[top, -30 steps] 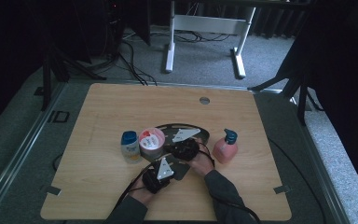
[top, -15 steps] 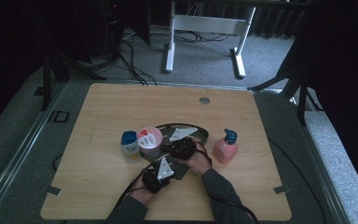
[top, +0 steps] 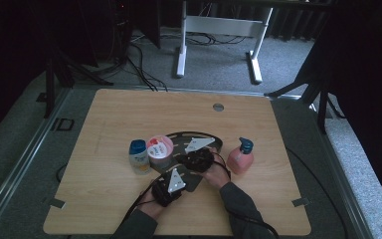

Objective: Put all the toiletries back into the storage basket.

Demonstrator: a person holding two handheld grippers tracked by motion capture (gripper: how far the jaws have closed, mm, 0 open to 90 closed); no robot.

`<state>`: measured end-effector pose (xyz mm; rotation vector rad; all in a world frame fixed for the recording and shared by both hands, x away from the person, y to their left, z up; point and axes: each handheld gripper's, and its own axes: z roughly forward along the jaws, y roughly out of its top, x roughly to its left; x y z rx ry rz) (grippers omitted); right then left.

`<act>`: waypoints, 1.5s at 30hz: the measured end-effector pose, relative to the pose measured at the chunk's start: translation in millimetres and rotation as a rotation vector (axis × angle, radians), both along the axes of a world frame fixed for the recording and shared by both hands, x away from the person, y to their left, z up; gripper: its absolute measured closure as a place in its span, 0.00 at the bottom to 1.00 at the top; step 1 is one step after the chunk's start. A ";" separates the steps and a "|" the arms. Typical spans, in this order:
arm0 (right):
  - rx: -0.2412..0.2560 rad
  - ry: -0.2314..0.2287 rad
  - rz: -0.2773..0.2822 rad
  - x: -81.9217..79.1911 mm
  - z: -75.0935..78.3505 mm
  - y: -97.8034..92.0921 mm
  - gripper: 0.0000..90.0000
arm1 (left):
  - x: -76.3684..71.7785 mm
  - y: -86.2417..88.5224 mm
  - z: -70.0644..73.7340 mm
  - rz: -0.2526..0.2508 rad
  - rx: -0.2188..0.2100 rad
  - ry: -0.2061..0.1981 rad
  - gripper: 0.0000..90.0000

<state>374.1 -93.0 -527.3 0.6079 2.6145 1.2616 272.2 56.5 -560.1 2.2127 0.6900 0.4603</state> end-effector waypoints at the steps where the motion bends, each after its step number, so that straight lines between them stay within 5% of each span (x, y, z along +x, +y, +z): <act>1: 0.000 0.002 -0.006 -1.0 0.3 -3.0 0.96 | 0.3 0.3 -0.1 0.004 -0.004 0.001 0.96; 18: -0.031 0.005 -0.047 -17.1 -2.1 -35.1 0.92 | 1.0 8.2 1.6 0.016 -0.022 0.031 0.79; 45: -0.060 0.011 -0.139 -42.6 14.7 -84.0 0.72 | -1.0 16.0 0.4 0.028 -0.049 0.028 0.72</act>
